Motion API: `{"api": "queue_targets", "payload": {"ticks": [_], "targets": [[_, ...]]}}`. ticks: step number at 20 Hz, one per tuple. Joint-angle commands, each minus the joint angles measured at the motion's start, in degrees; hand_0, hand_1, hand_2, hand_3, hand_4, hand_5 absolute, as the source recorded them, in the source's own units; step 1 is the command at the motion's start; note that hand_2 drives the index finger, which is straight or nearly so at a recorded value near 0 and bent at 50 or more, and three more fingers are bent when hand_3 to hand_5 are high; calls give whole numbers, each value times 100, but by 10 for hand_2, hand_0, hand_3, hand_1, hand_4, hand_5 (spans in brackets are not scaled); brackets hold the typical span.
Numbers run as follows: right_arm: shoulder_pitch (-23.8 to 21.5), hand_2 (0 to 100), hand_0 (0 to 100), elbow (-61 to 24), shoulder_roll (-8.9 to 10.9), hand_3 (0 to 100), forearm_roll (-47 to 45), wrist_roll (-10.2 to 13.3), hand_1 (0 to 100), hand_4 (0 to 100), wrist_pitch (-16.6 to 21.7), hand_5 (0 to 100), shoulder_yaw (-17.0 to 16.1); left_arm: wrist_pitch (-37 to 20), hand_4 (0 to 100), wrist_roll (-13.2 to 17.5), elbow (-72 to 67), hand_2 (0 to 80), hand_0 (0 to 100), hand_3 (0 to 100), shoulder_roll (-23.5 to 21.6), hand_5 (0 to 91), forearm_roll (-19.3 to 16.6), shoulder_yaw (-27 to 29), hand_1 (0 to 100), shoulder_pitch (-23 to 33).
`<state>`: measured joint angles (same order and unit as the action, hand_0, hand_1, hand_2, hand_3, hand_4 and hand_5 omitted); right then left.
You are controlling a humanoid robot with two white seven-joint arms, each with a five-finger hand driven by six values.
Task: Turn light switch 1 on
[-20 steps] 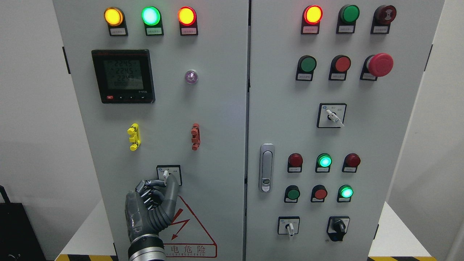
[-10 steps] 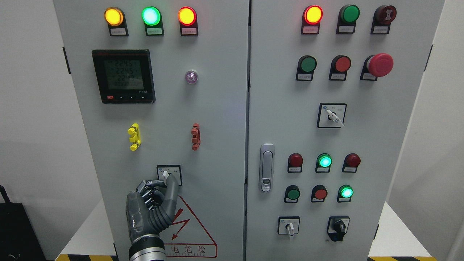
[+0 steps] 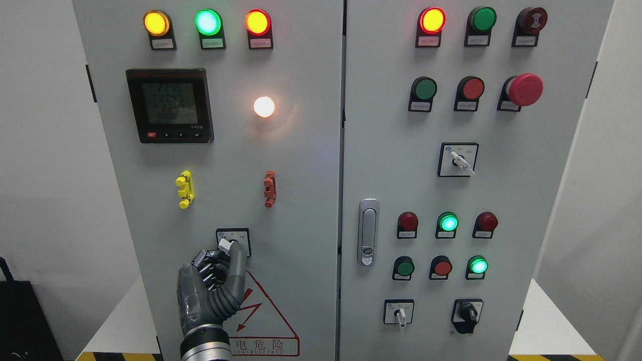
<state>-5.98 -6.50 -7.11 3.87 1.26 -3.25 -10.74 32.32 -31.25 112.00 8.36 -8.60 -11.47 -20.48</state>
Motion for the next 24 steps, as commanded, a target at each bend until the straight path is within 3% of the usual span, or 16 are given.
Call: {"api": "queue_targets", "payload": {"ticks": [1,15,24], "targets": [[0,0,0,0,-1,0,0,-3,0,0,0,0,2,38,956,-39,-3,619,589,956,-1,824,-2,4,553,1],[0,0,0,0,-1,0,0,-3,0,0,0,0,2,38,956,-39,-3,625,630,957,8,823,-2,4,451,1],[0,0,0,0,-1,0,0,-3,0,0,0,0,2,38,955,-39,-3,631,547,955,8,823,-2,4,376,-8]]}}
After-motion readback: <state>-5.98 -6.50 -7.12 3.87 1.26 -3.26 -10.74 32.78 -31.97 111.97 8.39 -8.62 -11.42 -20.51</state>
